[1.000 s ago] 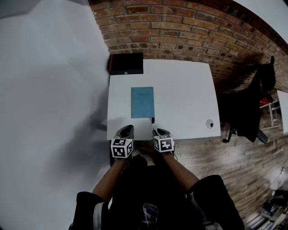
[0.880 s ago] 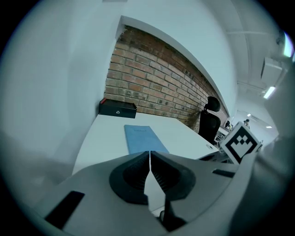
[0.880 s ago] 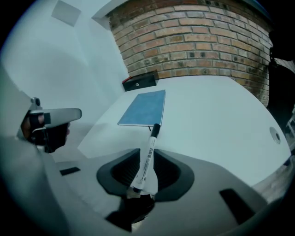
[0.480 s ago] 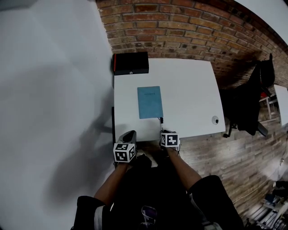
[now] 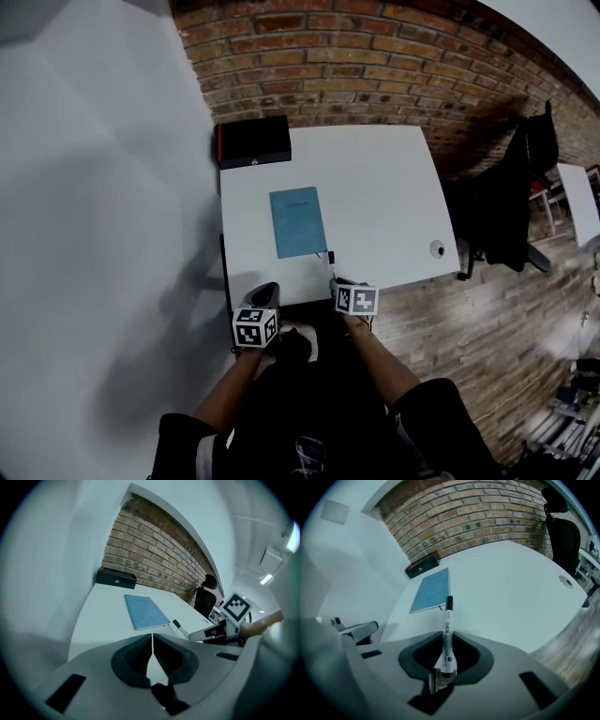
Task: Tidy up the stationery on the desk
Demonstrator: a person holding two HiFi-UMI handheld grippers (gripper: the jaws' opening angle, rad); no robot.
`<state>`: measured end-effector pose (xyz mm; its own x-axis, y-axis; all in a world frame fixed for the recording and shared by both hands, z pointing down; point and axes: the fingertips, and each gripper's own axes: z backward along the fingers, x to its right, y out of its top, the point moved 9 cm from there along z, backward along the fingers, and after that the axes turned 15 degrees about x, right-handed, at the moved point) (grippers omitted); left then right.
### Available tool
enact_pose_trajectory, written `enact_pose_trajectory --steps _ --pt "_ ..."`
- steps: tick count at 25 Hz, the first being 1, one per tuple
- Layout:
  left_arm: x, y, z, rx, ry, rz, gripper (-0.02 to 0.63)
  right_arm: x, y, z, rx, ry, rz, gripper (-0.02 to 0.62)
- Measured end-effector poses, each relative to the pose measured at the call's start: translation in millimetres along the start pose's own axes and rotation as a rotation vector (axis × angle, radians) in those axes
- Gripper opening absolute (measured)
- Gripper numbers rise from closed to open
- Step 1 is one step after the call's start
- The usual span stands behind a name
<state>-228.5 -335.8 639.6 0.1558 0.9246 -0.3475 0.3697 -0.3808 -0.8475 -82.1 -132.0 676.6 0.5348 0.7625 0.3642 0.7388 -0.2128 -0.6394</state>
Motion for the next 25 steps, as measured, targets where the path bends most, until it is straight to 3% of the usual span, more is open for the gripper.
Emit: enact_pose_trajectory --steps 11,25 --pt "19 28 -60 0.021 -0.01 -0.014 0.023 34 69 -13 0.079 0.034 -0.048 0.08" --pt "19 71 -116 0.013 0.135 -0.012 0.023 46 135 -93 -0.004 0.195 -0.072 0.08"
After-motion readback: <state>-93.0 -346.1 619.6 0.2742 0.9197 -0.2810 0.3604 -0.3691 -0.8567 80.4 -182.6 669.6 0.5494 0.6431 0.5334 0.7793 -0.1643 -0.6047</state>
